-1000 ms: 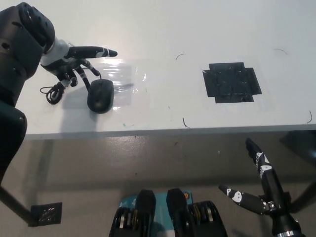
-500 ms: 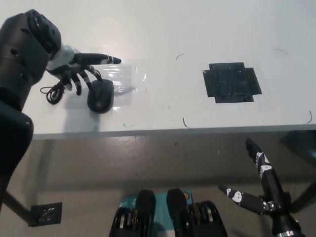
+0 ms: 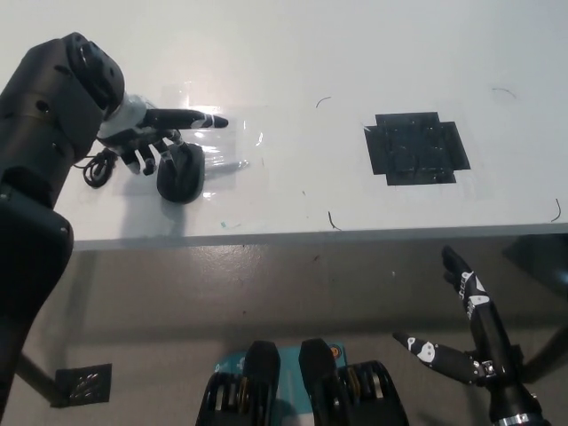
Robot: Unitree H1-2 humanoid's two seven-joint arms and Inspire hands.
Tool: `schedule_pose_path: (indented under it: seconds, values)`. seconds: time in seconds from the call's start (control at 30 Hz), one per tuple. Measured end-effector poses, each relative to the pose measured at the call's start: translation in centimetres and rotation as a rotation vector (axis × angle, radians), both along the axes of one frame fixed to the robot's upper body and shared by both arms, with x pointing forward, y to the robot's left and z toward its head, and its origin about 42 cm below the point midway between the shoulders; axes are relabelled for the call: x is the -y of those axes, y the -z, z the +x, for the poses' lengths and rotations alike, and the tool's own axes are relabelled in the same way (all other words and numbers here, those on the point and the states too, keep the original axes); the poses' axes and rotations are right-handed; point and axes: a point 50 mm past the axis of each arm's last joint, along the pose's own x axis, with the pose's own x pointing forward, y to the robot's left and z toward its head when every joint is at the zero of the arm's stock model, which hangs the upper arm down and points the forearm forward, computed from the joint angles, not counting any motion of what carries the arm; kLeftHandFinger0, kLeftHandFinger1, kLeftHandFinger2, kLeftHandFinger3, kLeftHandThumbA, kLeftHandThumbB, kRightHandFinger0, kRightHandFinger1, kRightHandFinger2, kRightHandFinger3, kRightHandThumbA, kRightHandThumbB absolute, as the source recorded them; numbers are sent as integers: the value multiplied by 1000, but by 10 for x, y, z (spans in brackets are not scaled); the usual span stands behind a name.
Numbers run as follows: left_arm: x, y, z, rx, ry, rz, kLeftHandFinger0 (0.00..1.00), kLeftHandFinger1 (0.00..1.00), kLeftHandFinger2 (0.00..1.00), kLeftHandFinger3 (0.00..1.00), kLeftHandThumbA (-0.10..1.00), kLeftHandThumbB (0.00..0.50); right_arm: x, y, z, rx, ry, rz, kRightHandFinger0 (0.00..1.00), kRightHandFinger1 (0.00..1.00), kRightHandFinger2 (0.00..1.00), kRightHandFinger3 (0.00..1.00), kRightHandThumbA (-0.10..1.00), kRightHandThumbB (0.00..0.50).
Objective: The robot uses left hand to click on the left button of the black mouse, which is placed on the left area of the table
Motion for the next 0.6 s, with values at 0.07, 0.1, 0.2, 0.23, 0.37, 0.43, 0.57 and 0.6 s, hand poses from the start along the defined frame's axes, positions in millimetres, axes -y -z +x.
schedule_pose_path:
  seconds: [0.07,0.1,0.2,0.23,0.37,0.43,0.57,0.6]
  values:
    - [-1,1,0,-3,-10,-13,0,84,493,1000,1000,500,0,0,0,0,0,0,915,1000,1000,1000,998,155]
    - [-1,1,0,-4,-13,-18,0,88,483,990,1000,500,0,0,0,0,0,0,911,1000,1000,1000,1000,155]
    - [-2,3,0,-2,-17,-24,0,125,505,954,1000,500,0,0,0,0,0,-3,908,1000,1000,1000,1000,150]
    - [-2,3,0,0,-18,-26,0,103,477,1000,1000,500,0,0,0,0,0,-4,905,1000,1000,1000,1000,150]
    - [-1,2,0,1,-17,-41,0,3,333,1000,1000,482,0,1,0,-1,1,-7,895,1000,1000,1000,1000,149]
    - [-2,-1,-1,-7,-20,-82,0,0,311,1000,1000,500,0,1,-1,-3,1,-8,893,1000,1000,1000,1000,152]
    - [-10,-34,2,14,-45,-258,0,0,109,1000,1000,454,1,2,-2,-6,2,-9,893,1000,1000,1000,979,127]
    - [-12,-52,2,40,-47,-320,0,0,100,1000,1000,448,1,2,-2,-8,2,-9,892,1000,1000,1000,974,123]
